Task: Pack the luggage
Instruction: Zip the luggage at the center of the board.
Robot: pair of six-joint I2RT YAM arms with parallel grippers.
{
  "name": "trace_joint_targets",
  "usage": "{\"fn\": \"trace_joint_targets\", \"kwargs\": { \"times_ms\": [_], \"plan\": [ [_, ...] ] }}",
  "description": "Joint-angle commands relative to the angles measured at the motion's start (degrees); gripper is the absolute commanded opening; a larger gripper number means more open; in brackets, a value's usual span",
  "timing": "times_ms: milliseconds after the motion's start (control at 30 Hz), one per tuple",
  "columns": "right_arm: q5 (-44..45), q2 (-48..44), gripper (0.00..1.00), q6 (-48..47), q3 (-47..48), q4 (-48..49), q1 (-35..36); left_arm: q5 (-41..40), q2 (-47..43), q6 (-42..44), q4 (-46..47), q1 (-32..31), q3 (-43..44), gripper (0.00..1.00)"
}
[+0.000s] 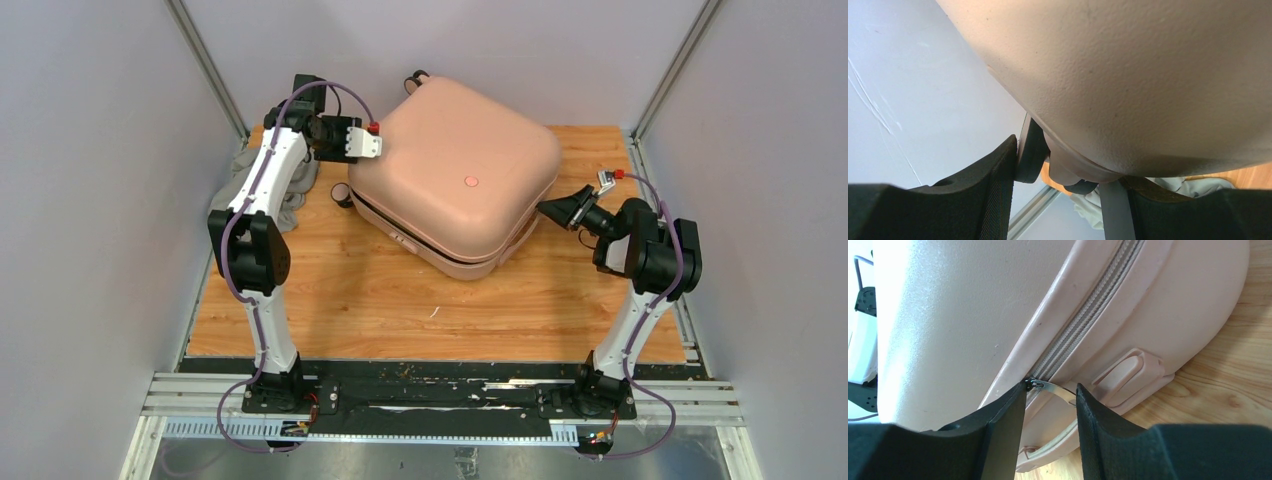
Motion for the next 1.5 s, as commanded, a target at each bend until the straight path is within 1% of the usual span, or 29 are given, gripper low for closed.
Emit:
{"fn": "trace_joint_targets", "kwargs": {
  "times_ms": [0, 67, 133, 267, 367, 533, 667, 900, 1000, 1233, 1467],
  "plan": [
    [-1.4, 0.7, 0.43, 2.5, -0.5, 5.4, 0.6, 1.2, -2.5, -5.3, 5.9, 0.0, 0.6, 0.0],
    [-1.4, 1.2, 0.4, 4.3, -0.4, 7.5, 0.6, 1.2, -2.5, -5.2, 5.9, -0.1, 0.3, 0.0],
    [-1.4, 1.0, 0.39, 4.3, -0.6, 7.5, 0.8, 0.9, -2.6, -4.8, 5.9, -0.3, 0.0, 0.0],
    [-1.5, 0.1, 0.39, 3.6, -1.4, 6.8, 1.7, 0.9, -2.6, -4.7, 5.9, -0.5, -0.1, 0.0],
    [-0.9, -0.7, 0.39, 1.2, -2.4, 3.8, 1.9, 0.8, -2.7, -4.8, 5.9, -0.7, 0.2, 0.0],
    [0.4, -3.1, 0.39, -5.2, -3.6, -4.9, 1.9, 0.9, -2.9, -4.8, 5.9, -0.9, 0.0, 0.0],
    [1.8, -5.0, 0.32, -8.3, -3.3, -8.8, 1.8, 0.8, -3.1, -4.8, 5.9, -1.0, -0.3, 0.0],
    [2.3, -5.7, 0.24, -8.1, -2.9, -9.2, 1.8, 0.4, -3.6, -4.1, 5.9, -1.0, -1.2, 0.0],
    [2.5, -5.4, 0.17, -7.5, -3.1, -8.8, 1.9, 0.5, -3.7, -4.1, 5.9, -1.0, -1.1, 0.0],
    [2.4, -5.7, 0.01, -4.1, -4.6, -4.6, 1.9, 0.5, -3.8, -4.2, 5.9, -1.1, -1.2, 0.0],
    [2.4, -7.6, 0.0, -3.9, -6.3, -4.5, 1.9, 0.7, -3.8, -4.8, 5.9, -1.3, -0.9, 0.0]
  ]
}}
